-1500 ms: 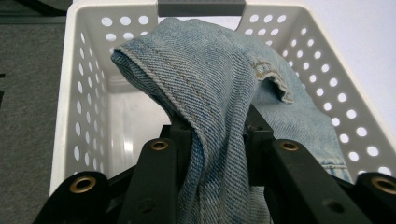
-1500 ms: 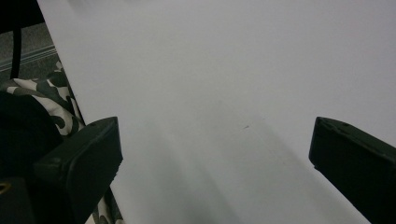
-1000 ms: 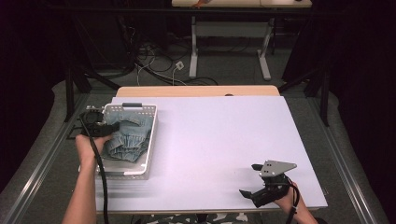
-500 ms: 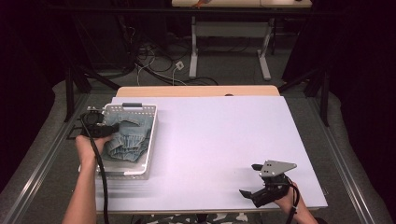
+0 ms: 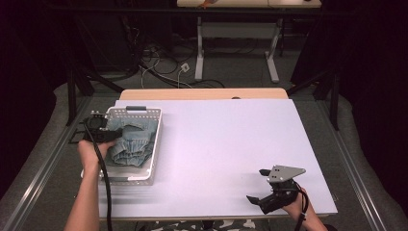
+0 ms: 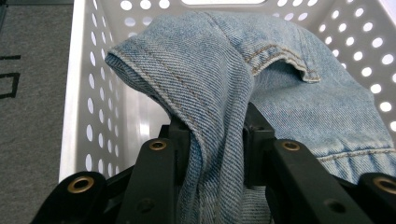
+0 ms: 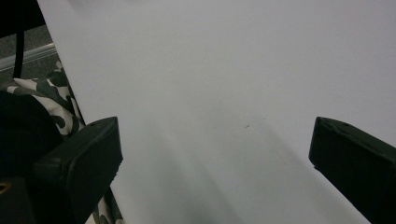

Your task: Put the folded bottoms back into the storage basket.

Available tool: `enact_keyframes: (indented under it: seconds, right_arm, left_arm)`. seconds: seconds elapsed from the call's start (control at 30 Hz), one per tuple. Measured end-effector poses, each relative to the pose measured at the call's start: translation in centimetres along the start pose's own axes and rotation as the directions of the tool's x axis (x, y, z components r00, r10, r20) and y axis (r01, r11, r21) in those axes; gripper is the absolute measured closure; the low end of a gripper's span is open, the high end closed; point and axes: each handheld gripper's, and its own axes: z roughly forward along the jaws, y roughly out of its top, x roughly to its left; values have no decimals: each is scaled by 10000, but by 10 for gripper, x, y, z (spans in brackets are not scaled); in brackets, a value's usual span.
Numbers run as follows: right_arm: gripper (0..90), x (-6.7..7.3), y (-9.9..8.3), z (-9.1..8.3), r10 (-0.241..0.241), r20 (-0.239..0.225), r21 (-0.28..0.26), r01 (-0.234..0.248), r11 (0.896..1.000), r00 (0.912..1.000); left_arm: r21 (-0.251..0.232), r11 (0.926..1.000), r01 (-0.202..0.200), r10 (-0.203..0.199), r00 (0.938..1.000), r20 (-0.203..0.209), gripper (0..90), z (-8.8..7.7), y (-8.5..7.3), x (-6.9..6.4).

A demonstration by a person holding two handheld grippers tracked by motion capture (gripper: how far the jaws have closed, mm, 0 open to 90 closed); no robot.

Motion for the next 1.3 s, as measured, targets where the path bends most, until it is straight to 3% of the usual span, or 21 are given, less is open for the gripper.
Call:
enact_keyframes:
  seconds: [0.67,1.03,1.3]
  right_arm:
    - [25,0,0,0,-9,0,-20,9,10000,10000]
    - [26,1,1,-3,13,147,-295,-9,9996,9999]
    - [26,0,1,-3,28,230,-369,-19,9993,9997]
  left_arm:
    - [339,9994,-118,127,9995,-290,706,8,-3,0]
    - [334,9994,-80,91,9994,-324,703,8,-4,-1]
    - [453,9985,-298,319,9985,-451,702,11,-3,-4]
